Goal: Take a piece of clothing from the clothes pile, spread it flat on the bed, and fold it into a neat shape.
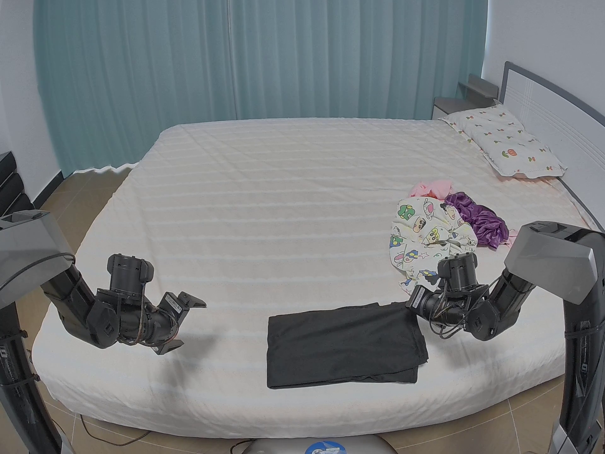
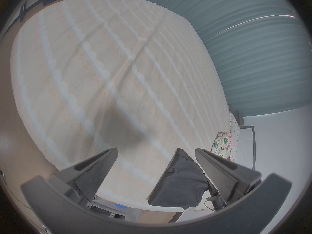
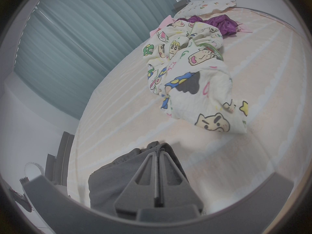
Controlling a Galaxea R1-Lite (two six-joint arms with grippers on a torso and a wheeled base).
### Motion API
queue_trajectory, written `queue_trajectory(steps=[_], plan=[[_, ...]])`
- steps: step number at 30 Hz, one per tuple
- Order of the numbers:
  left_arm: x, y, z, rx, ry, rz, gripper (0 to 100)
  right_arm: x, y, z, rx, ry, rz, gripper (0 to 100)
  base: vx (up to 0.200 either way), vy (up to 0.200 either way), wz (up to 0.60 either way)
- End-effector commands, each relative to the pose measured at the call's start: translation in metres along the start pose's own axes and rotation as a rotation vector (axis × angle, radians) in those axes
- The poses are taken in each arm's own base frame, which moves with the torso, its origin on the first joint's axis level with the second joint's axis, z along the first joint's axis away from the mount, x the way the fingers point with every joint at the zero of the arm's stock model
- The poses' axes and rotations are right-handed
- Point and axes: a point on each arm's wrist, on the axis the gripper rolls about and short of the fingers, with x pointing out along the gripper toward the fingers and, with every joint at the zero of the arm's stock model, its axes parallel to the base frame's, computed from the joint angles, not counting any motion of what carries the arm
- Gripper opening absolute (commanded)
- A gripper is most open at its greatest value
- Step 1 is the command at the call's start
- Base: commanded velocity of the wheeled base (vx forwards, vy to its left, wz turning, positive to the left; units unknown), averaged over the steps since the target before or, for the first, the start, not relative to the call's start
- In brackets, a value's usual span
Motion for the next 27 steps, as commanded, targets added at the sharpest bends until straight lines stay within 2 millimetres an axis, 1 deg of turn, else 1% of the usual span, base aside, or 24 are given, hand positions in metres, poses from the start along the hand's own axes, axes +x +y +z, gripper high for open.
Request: queue_trajectory(steps=[1,4,5,10,12,14,16,17,18,20,21,23,27], plan=[[0.0,0.0,0.0,-0.001,0.001,0.001,100,-0.001,-0.004,-0.001,0.003,0.006,-0.013,0,0.0,0.0,0.0],[0.0,0.0,0.0,-0.001,0.001,0.001,100,0.0,-0.005,-0.002,0.005,0.008,-0.016,0,0.0,0.0,0.0],[0.0,0.0,0.0,-0.001,0.001,0.001,100,0.0,-0.008,-0.002,0.008,0.012,-0.022,100,0.0,0.0,0.0],[0.0,0.0,0.0,-0.001,0.001,0.001,100,-0.004,-0.01,-0.001,0.014,0.012,-0.028,100,0.0,0.0,0.0],[0.0,0.0,0.0,-0.001,0.001,0.001,100,-0.012,-0.009,0.004,0.017,0.001,-0.025,100,0.0,0.0,0.0],[0.0,0.0,0.0,-0.001,0.001,0.001,100,-0.029,-0.007,0.005,0.017,0.008,-0.011,100,0.0,0.0,0.0],[0.0,0.0,0.0,-0.001,0.0,0.0,100,-0.046,-0.009,-0.006,-0.001,0.066,0.003,100,0.0,0.0,0.0],[0.0,0.0,0.0,-0.001,0.0,0.0,100,-0.046,-0.009,-0.006,-0.001,0.066,0.003,100,0.0,0.0,0.0],[0.0,0.0,0.0,-0.001,0.001,0.001,100,-0.065,-0.014,-0.017,-0.046,0.133,0.028,100,0.0,0.0,0.0],[0.0,0.0,0.0,0.001,0.0,0.0,100,-0.081,-0.022,-0.029,-0.11,0.198,0.074,100,0.0,0.0,0.0],[0.0,0.0,0.0,0.001,0.0,0.0,100,-0.085,-0.026,-0.034,-0.132,0.22,0.085,100,0.0,0.0,0.0],[0.0,0.0,0.0,0.0,0.001,0.001,100,-0.088,-0.032,-0.041,-0.155,0.234,0.09,100,0.0,0.0,0.0],[0.0,0.0,0.0,0.0,0.001,0.001,100,-0.08,-0.04,-0.052,-0.16,0.247,0.085,100,0.0,0.0,0.0]])
